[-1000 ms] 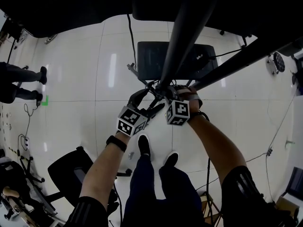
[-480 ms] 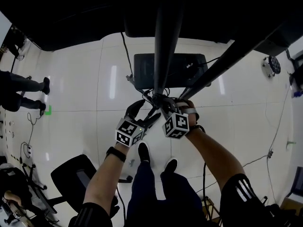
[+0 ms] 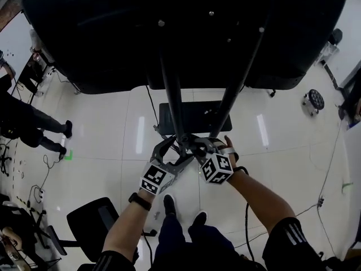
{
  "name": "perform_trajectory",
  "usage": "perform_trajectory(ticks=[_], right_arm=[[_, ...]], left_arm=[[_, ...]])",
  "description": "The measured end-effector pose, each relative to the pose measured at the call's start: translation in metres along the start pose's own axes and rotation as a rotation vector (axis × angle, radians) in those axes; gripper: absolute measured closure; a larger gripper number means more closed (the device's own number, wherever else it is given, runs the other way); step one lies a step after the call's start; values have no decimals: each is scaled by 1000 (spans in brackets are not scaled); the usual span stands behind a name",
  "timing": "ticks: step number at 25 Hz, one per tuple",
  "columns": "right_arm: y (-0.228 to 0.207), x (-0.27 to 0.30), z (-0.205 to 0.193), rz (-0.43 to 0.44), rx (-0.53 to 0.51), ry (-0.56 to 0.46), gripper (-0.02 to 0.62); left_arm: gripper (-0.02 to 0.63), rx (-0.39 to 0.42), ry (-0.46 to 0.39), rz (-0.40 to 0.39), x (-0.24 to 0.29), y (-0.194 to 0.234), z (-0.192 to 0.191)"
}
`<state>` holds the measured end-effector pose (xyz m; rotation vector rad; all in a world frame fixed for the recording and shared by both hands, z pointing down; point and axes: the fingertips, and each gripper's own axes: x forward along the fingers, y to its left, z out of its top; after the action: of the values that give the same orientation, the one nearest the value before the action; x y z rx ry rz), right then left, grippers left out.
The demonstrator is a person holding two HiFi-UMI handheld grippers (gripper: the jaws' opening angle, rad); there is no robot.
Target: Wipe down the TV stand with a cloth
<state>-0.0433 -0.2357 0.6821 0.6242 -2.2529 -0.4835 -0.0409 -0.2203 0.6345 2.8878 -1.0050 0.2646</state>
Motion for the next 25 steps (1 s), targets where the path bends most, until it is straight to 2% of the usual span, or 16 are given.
perform_trajectory(ticks=[2,8,11,17,25], right_arm=[[-18,-33,18,-28,15,-31,574],[-63,-111,68,-60,102,-102,575],[-94,-144,95,-127,131,-157,575],[-171,-206,144,-279,110,-224,575],[-263,-277,183,-493,63,-203,575]], left_arm=[[218,28,-28,5,-3,-14,33],[218,37,-90,5,-14,-42,123],[219,55,-149,-12,-21,-47,165],[225,126,-263,-61,-31,-45,244],[244,217,-354,-131,-35,-53,320]])
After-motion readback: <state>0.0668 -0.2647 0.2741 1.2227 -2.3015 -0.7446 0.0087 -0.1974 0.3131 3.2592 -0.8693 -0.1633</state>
